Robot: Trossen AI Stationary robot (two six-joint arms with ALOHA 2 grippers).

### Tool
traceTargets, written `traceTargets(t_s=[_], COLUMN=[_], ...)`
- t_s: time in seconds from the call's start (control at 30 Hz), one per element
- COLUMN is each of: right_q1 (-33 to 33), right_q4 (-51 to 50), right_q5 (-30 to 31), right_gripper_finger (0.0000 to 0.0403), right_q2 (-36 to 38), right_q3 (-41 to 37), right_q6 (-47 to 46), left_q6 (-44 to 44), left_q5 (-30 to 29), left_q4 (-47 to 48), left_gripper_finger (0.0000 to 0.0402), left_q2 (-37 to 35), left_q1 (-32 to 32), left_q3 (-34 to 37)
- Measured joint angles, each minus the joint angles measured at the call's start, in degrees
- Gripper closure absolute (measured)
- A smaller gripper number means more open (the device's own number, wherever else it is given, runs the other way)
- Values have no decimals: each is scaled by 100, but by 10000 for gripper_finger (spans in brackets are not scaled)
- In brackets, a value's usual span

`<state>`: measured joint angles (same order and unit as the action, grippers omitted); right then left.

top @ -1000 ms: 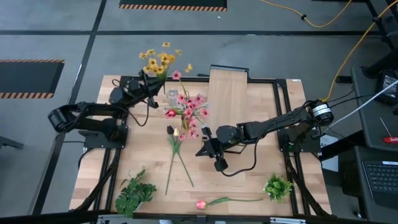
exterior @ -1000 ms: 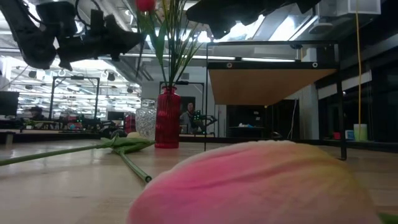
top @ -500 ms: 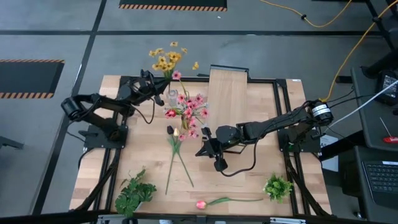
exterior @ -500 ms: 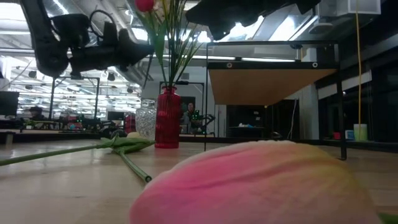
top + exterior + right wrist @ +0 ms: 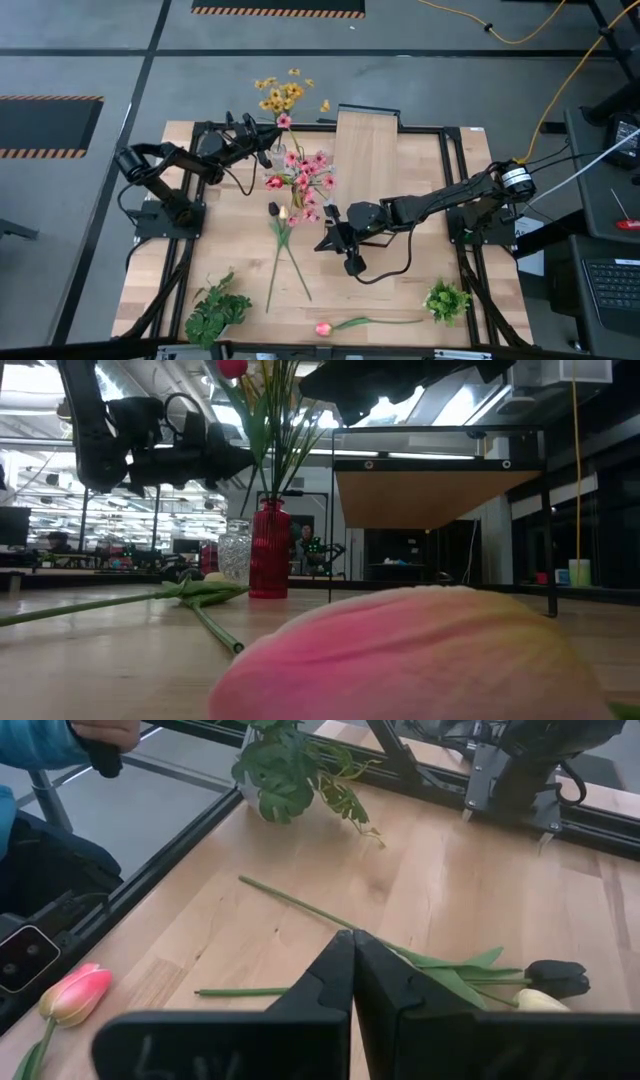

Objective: Pick and place flowers into a vace then onto a shelf
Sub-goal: Put the yellow flowers into the transparent vase

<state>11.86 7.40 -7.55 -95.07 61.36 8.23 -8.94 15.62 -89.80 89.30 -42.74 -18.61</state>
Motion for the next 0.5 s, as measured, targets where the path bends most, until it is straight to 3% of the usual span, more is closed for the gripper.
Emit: traceTargets(t_s=[0.5], right_q1=[2], right_q4=[-4], right_q5=[0], right_gripper_finger=[393], right_q2=[2], right_q3=[0], right_q6=[0], left_q6=[115], left_q5=[13], left_q4=[265], left_gripper_finger=[390], left_q2=[-13], left_q1=[-63], left_q3=[0])
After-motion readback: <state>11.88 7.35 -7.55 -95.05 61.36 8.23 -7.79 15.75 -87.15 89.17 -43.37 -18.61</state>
